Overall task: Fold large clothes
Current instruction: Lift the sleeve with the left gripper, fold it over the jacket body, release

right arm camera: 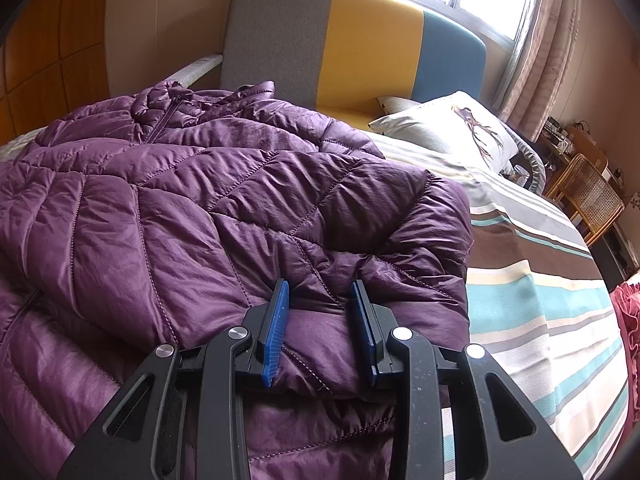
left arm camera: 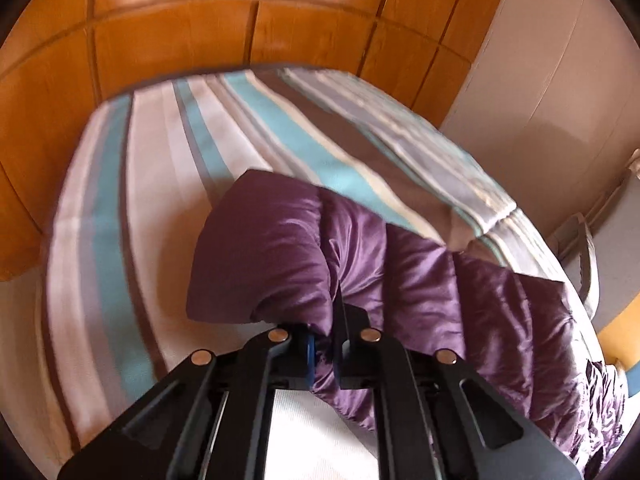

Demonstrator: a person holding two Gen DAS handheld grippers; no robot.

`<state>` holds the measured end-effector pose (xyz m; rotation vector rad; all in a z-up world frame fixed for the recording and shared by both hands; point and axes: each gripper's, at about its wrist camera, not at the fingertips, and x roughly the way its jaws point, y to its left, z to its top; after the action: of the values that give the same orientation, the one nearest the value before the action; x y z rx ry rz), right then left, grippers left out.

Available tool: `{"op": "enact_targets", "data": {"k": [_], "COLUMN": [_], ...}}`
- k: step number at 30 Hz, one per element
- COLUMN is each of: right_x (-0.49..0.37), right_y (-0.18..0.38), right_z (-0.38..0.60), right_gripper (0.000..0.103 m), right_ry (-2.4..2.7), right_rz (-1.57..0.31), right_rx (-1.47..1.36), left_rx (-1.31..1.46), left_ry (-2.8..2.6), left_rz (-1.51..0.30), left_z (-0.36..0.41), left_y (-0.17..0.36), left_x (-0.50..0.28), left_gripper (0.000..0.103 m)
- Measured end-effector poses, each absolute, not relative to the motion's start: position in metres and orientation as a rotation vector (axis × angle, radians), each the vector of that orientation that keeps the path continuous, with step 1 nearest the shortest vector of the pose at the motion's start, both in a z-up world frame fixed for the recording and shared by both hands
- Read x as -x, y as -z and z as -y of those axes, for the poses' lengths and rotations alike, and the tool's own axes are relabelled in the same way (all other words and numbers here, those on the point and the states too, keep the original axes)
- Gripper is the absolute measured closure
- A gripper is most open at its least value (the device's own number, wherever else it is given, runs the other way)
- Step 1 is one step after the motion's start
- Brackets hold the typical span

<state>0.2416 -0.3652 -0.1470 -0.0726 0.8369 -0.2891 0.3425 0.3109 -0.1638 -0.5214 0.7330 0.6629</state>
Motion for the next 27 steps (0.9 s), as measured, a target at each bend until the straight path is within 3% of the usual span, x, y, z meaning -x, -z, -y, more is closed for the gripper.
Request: {"op": "enact_targets", "data": {"k": [6,12,27], "right_x": [-0.242,-0.242,-0.242], "right_y": [0.147,0.147,0.148], "right_z": [0.365,0.365,0.366], "right_gripper": [0.071,0.071,0.071], "right_ry": [0.289,0.288,0.287], "right_rz": [-0.837,-0.837,-0.837], "right_rx": [0.072,0.07,0.068], "left_rx": [0.361,0.137,-0.144], "left_ry": [-0.616,-0.398,0.032], "left_rz": [-0.57,-0.472,-0.499], "left_z": [-0.256,-0.153,0.043], "left_y": [0.111,0.07,0.073], "left_x": [-0.333,-0.332,-0.309], "left_gripper": [0.098,0.097,0.097]}}
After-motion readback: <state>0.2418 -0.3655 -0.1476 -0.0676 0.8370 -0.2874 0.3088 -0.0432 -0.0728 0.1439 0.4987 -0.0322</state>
